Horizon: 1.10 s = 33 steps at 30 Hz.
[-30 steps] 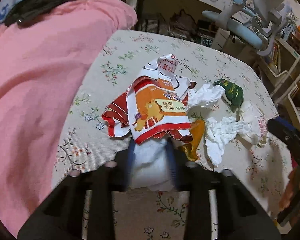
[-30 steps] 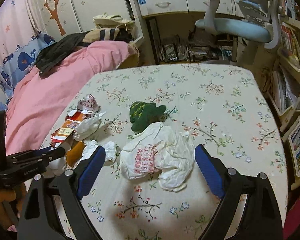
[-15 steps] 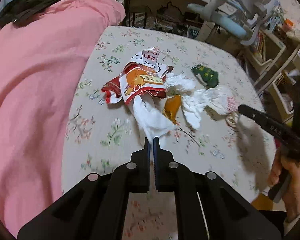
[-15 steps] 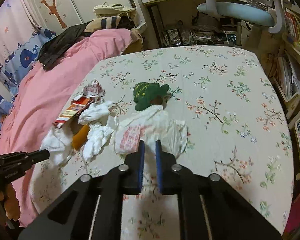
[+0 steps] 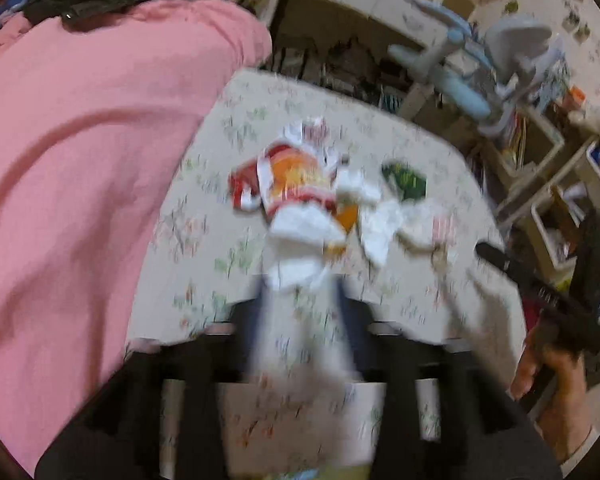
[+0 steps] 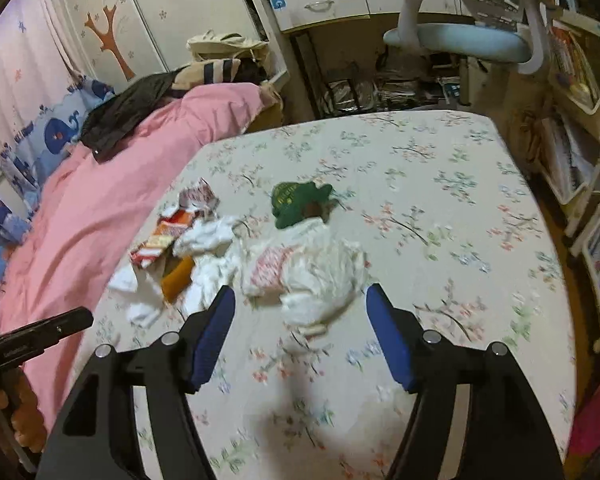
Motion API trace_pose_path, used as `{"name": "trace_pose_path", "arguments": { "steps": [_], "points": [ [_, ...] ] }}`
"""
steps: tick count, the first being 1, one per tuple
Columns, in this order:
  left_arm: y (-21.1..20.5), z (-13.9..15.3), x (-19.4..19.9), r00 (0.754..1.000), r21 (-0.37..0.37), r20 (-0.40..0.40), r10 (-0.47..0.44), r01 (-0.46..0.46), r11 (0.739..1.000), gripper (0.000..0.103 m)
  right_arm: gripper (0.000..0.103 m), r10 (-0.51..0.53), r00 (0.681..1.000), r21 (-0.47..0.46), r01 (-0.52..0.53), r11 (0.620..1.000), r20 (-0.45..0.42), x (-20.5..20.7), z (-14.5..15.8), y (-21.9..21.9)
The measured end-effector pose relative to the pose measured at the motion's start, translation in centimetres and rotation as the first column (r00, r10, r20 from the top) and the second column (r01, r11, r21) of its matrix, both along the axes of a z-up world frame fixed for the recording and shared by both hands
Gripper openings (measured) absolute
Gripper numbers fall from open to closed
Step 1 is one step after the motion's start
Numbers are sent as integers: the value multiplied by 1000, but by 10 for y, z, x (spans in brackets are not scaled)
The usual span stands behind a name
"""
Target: Collect trash
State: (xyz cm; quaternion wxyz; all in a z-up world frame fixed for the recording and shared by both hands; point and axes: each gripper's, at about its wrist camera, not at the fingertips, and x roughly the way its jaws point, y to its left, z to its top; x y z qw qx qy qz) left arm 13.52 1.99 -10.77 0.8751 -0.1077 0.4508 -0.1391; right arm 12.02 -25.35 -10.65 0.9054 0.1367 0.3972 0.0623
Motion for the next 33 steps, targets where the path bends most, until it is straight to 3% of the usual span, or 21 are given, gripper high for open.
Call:
{"name": "trace_pose_path", "arguments": {
  "steps": [3,11,13,14,15,17,20,27,33],
  "points": [
    [-5,0,16,999,1,28,36,-36,999,65,66,-21,1000,48,22,999,-12,14,-7,-4],
    [-29,-31,58,999,83,-52,-7,11,997,63,66,-31,997,82,37,996,-70,50,-31,-3],
    [-32,-37,63,997,82,-68,-33,38,996,40,60,-22,996,81,30,996,-91,56,-37,1],
    [-34,-41,66,995,84,-91,-51,59,995,20,55,-20,995,78,27,997,-96,57,-37,2],
    [-35,-43,68,993,87,-102,-60,69,994,10,47,-16,995,70,23,997,-97,59,-37,3],
    [-37,-43,67,992,104,-98,-76,87,991,4,39,-2,994,92,12,996,-111,59,-38,3],
    [-34,-33,59,992,86,-84,-93,100,991,3,32,12,993,87,-3,996,-114,54,-35,4],
    [-22,-15,18,988,77,-91,-127,134,988,3,31,31,995,83,-24,996,-93,23,-18,2],
    [-19,-25,-12,974,117,-168,-150,171,978,6,31,67,990,119,-52,992,-124,-1,-14,2]
  ]
}}
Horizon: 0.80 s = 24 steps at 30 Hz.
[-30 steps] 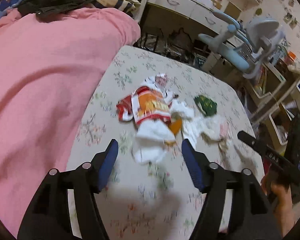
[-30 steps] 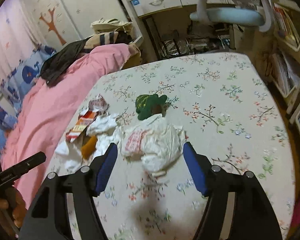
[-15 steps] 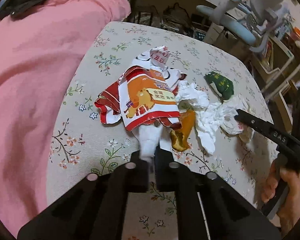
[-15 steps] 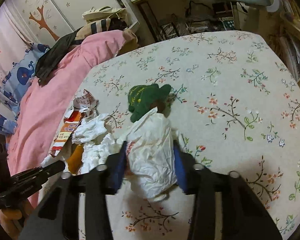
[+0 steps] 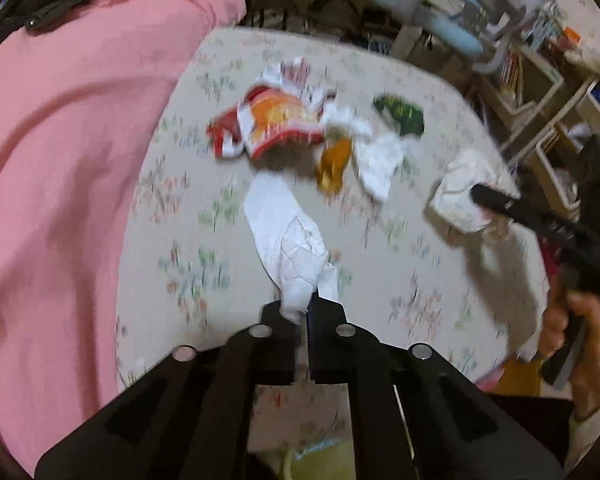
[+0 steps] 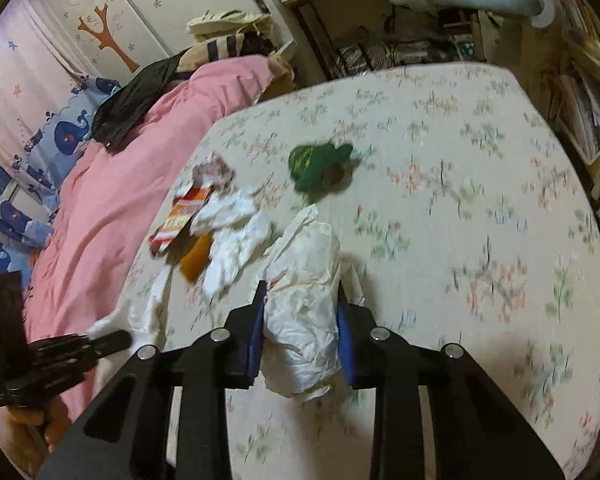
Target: Collect trash
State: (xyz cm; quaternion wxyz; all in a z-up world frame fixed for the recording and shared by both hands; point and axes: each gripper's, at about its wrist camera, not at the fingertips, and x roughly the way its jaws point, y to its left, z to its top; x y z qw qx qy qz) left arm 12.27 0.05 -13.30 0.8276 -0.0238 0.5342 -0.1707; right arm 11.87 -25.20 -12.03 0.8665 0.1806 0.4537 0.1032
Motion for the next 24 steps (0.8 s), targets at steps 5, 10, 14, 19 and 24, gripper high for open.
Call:
{"name": "trace_pose_path", "arguments": {
  "steps": [5,10,14,19,24],
  "points": [
    [12,5,-17,998,44,35,51,-52,998,63,32,31,999,-5,-31,1000,-40,-16,-6,2],
    [18,16,-17,991,16,106,87,-89,996,79,42,32,998,-8,-33,999,-63,-14,-11,-3],
    [-5,8,-8,993,127,118,13,-28,992,80,51,33,997,-26,-34,999,-69,-10,-13,-2],
    [-25,-7,1,993,237,106,-58,32,971,80,58,48,996,-54,-52,997,-70,-7,-15,2],
    [-23,-17,12,995,231,93,-42,19,973,64,58,63,995,-73,-68,995,-71,-3,-16,7]
  ]
}}
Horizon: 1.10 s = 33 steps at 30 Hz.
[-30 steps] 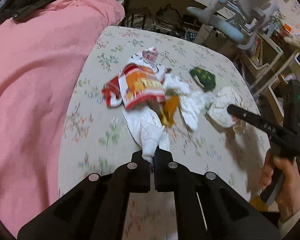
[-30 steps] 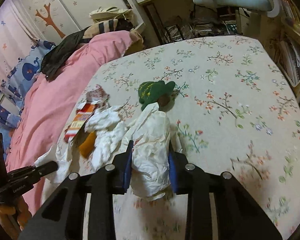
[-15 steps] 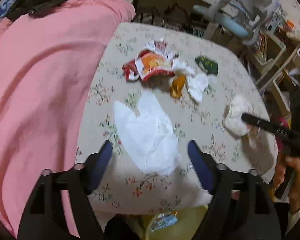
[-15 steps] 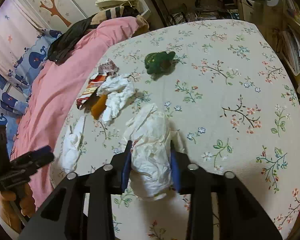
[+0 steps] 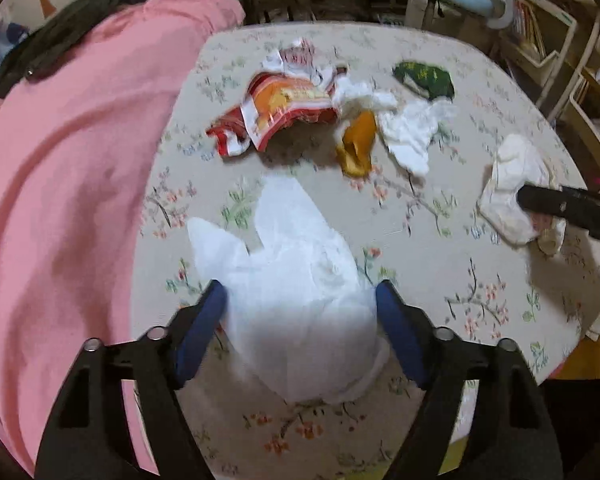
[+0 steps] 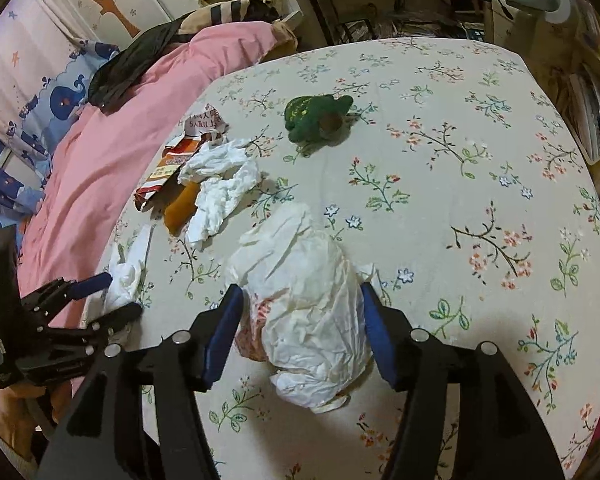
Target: Collect trash
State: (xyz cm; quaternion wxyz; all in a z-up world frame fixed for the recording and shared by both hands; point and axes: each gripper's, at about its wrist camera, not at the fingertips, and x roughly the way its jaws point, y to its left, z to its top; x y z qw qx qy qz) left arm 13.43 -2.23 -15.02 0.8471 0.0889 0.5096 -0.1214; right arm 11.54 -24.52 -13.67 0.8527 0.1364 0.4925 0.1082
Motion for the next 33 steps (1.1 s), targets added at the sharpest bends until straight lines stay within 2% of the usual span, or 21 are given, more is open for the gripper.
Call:
{"name": "trace_pose_path", "arguments": {
  "steps": [1,2,3,5,7,9,14,16,25,33],
  "points": [
    [0,1,1,1000,-5,6,-2,2,1000,59,58,4,1000,-8,-4,1000,2,1,0,1],
    [0,2,1,1000,-4,11,3,-3,1000,46,52,7,1000,-11,-7,1000,2,2,-1,2],
    [1,3,1,1000,-7,14,8,-8,1000,30,42,11,1000,-9,-11,1000,2,2,-1,2],
    [7,6,3,1000,-43,-2,24,-24,999,12,37,15,1000,-1,-15,1000,4,3,-1,2],
    [11,10,2,999,-77,6,47,-46,996,10,34,16,1000,-3,-16,1000,23,1,3,2],
    [15,24,-2,998,-137,49,51,-44,990,10,33,13,999,-3,-13,1000,43,-2,8,2],
    [17,64,-30,982,-282,187,38,17,959,10,33,14,993,-7,-14,1000,115,-15,26,4],
    [17,75,-43,974,-312,223,30,42,949,10,33,23,990,-17,-21,1000,140,-20,33,8],
    [24,87,-68,967,-361,244,73,21,932,10,33,65,958,-47,-54,997,279,-65,67,27],
    [24,92,-102,959,-364,271,84,21,931,10,33,140,944,-44,-133,990,298,-109,68,51]
  ]
}}
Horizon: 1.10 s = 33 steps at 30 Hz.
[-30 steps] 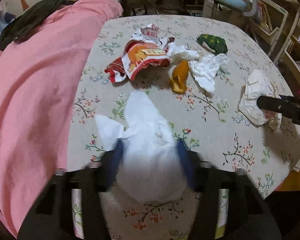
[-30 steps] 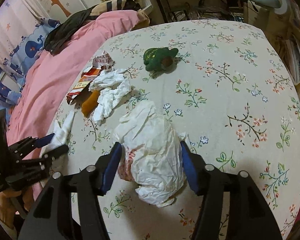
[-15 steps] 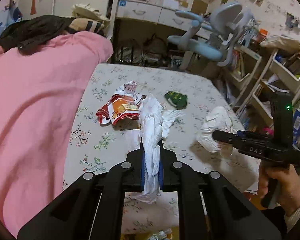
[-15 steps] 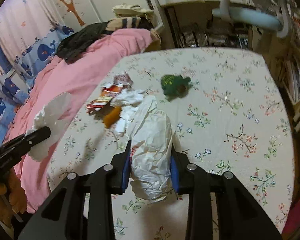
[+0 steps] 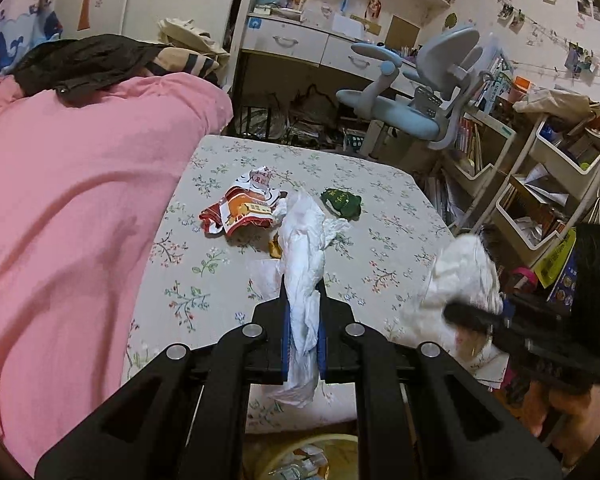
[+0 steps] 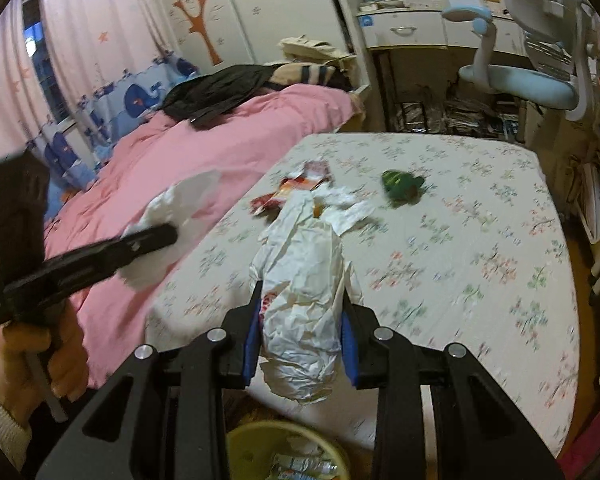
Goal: Collect trash
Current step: 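Carry bag and tissue to the yellow bucket and open both tools over it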
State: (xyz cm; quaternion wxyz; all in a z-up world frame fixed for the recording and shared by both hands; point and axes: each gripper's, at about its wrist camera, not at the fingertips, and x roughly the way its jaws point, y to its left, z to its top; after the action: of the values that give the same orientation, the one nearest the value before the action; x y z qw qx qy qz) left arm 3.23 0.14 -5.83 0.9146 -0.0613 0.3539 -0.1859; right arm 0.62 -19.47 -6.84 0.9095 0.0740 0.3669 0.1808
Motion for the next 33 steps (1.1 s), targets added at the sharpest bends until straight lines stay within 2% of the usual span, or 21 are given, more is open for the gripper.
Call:
{"name": "trace_pose_path", "arguments": {
  "steps": [6,13,18,21,26,28,31,33],
  "points": [
    [0,-1,-16,1000,5,8,3,-3,1000,10,33,75,996,-29,-76,997,-48,-28,-16,21],
    [0,-2,-28,1000,17,17,12,-12,1000,10,33,198,956,-94,-222,970,-217,-53,-58,47],
    [1,-4,-33,1000,19,13,11,-12,1000,10,43,217,924,-126,-267,955,-314,-66,-83,53],
    [0,-6,-40,1000,26,11,10,-10,1000,10,46,202,929,-113,-247,962,-311,-70,-83,47],
    [-4,-13,-57,1000,34,4,1,-1,999,10,46,167,942,-41,-186,982,-292,-71,-76,31],
    [-7,-14,-61,1000,36,0,-1,1,999,10,46,184,940,-18,-197,980,-286,-74,-73,30],
    [-8,-19,-70,1000,36,-11,-4,4,999,10,46,217,929,-48,-242,969,-298,-81,-77,39],
    [-9,-21,-75,1000,38,-15,-6,7,999,10,46,205,931,-69,-236,969,-301,-83,-80,40]
  ]
}}
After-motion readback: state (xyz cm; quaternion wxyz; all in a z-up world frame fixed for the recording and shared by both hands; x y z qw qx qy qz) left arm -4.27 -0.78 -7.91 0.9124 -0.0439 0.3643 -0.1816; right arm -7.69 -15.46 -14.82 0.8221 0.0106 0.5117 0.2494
